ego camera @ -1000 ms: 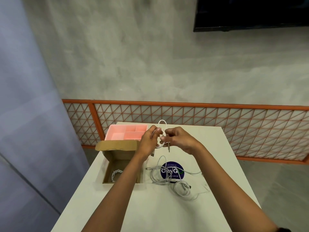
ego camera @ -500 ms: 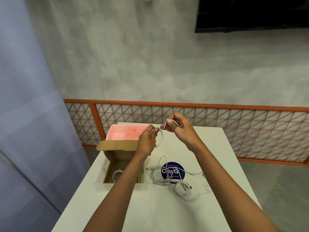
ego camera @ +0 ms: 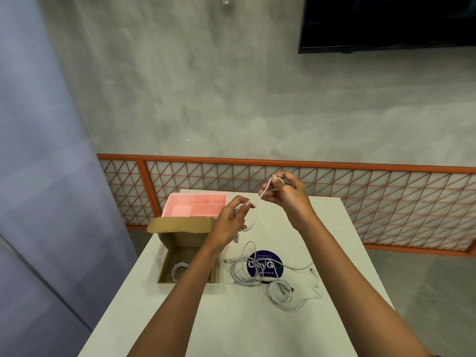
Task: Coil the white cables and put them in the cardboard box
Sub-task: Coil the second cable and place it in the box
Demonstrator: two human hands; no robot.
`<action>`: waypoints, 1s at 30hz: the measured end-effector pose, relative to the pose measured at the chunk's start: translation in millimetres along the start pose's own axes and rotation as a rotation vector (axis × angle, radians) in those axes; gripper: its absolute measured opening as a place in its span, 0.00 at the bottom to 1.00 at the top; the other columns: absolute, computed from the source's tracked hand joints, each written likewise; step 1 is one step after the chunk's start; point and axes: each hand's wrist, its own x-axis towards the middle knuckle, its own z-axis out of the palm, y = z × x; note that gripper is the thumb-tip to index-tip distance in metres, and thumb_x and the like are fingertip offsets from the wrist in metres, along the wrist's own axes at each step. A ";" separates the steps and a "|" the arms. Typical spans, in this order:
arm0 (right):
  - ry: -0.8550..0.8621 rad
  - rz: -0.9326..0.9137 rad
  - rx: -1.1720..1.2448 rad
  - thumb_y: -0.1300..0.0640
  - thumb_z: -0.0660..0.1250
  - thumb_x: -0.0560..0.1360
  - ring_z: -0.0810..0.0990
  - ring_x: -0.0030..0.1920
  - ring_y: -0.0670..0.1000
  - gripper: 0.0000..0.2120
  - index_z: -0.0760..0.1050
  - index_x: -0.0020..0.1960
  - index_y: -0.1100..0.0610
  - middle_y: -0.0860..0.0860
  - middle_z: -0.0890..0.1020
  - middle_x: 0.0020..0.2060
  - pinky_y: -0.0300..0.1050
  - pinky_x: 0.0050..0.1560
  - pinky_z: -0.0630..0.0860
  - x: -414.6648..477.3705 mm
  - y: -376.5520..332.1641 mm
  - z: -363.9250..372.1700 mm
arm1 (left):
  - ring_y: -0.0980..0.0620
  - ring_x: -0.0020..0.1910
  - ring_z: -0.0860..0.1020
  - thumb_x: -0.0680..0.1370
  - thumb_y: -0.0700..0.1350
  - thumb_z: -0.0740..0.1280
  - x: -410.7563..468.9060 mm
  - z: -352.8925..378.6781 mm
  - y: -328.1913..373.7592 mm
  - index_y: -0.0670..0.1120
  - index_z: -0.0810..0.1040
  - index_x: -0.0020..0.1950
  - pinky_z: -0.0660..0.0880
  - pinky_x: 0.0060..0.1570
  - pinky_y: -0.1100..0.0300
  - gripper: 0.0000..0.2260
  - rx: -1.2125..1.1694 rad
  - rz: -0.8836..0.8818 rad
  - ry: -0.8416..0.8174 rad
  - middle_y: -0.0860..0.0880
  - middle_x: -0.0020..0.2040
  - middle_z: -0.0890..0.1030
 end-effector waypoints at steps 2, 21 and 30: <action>0.028 0.034 0.049 0.62 0.57 0.81 0.83 0.32 0.49 0.09 0.68 0.43 0.59 0.56 0.80 0.36 0.42 0.39 0.82 1.4 -0.3 -2.0 | 0.54 0.40 0.73 0.79 0.49 0.64 -0.2 -0.7 2.7 0.47 0.75 0.55 0.72 0.37 0.62 0.08 -0.021 0.001 -0.019 0.46 0.46 0.77; -0.262 0.082 -1.292 0.49 0.71 0.73 0.71 0.56 0.51 0.07 0.84 0.50 0.48 0.46 0.82 0.48 0.49 0.53 0.59 6.3 25.6 -40.7 | 0.42 0.44 0.79 0.78 0.53 0.66 4.5 3.9 7.2 0.56 0.78 0.50 0.79 0.35 0.44 0.04 0.092 0.006 0.147 0.49 0.51 0.80; 0.018 0.233 -0.172 0.65 0.70 0.73 0.83 0.29 0.46 0.05 0.75 0.41 0.62 0.56 0.83 0.31 0.37 0.35 0.80 3.5 29.6 -25.2 | 0.54 0.33 0.76 0.78 0.50 0.66 4.6 8.5 8.5 0.51 0.78 0.52 0.70 0.29 0.60 0.05 -0.110 -0.050 0.104 0.50 0.40 0.79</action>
